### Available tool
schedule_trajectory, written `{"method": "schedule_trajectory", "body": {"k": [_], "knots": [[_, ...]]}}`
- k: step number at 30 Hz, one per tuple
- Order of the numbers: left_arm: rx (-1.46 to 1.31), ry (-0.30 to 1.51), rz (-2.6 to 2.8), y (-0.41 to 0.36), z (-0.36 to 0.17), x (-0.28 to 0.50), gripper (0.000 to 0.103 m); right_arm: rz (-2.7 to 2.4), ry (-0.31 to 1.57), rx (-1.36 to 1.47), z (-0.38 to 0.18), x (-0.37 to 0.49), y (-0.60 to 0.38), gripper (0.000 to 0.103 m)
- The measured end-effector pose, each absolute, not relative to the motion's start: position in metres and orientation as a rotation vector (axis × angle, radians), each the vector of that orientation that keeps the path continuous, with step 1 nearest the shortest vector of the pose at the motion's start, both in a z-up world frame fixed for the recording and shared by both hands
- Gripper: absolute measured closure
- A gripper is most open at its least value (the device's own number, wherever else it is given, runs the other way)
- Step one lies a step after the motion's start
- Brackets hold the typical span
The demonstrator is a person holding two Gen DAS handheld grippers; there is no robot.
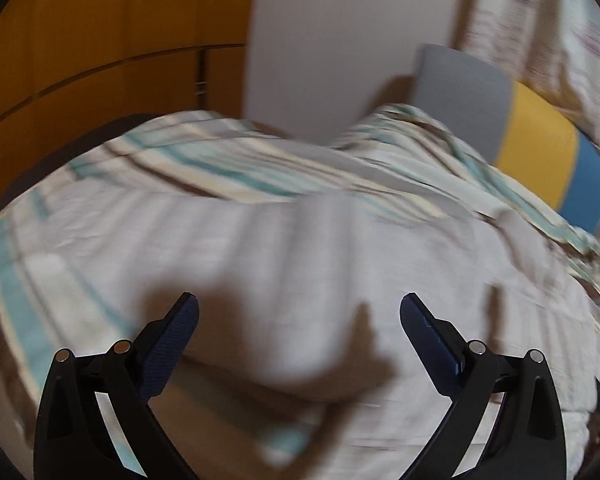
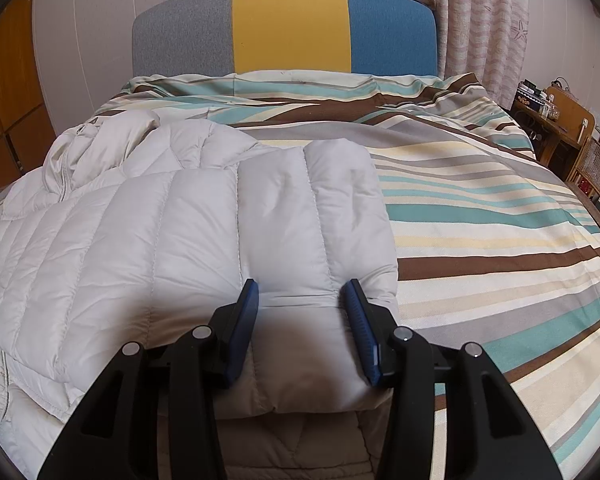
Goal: Fold large clothes
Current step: 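Move the left tool over the jacket toward the other sleeve, then grasp the other sleeve cuff with the left tool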
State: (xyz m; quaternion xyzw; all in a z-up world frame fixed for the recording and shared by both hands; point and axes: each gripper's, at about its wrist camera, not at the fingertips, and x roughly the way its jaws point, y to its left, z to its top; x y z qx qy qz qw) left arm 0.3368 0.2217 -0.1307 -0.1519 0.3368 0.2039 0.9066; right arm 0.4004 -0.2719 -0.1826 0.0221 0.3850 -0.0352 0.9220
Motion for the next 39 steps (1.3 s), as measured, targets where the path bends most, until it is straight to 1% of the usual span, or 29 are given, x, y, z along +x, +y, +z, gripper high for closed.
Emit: {"method": "schedule_trajectory", "body": {"k": [4,7,17,25,27,29,30,31,32,33,34,35,37,39], "knots": [[-0.435,0.697,0.521,0.277,-0.137,0.316,0.003,-0.072,0.791,0.046,-0.183,0.400,-0.272,0.058],[-0.482,0.699,0.594,0.303,-0.145,0.301,0.003,-0.072,0.790,0.045,-0.183,0.400,-0.272,0.058],[-0.639,0.725,0.664,0.347,-0.176,0.276,0.003,-0.073,0.790,0.045,-0.183,0.400,-0.272,0.058],[-0.823,0.648,0.741,0.393,-0.180,0.269,0.003,-0.073,0.789,0.045,-0.183,0.400,-0.271,0.057],[-0.849,0.645,0.759,0.407,-0.180,0.275,0.006,-0.074,0.789,0.043,-0.183,0.400,-0.272,0.057],[-0.852,0.663,0.795,0.417,-0.184,0.280,0.019,-0.074,0.789,0.044,-0.183,0.400,-0.272,0.057],[-0.836,0.666,0.821,0.420,-0.184,0.283,0.021,-0.074,0.789,0.043,-0.183,0.400,-0.271,0.057],[-0.818,0.673,0.832,0.421,-0.184,0.286,0.026,-0.074,0.789,0.043,-0.183,0.400,-0.271,0.057],[-0.794,0.685,0.847,0.421,-0.184,0.288,0.038,-0.075,0.789,0.042,-0.183,0.400,-0.271,0.057],[-0.770,0.696,0.861,0.420,-0.183,0.290,0.047,-0.074,0.789,0.043,-0.183,0.400,-0.271,0.057],[-0.760,0.702,0.856,0.418,-0.183,0.292,0.070,-0.074,0.789,0.043,-0.183,0.400,-0.271,0.057],[-0.763,0.695,0.840,0.417,-0.182,0.292,0.086,-0.075,0.789,0.042,-0.183,0.400,-0.271,0.057],[-0.770,0.669,0.829,0.414,-0.180,0.289,0.091,-0.074,0.789,0.042,-0.183,0.400,-0.272,0.057],[-0.726,0.641,0.850,0.406,-0.174,0.287,0.092,-0.074,0.789,0.043,-0.183,0.400,-0.272,0.057]]}}
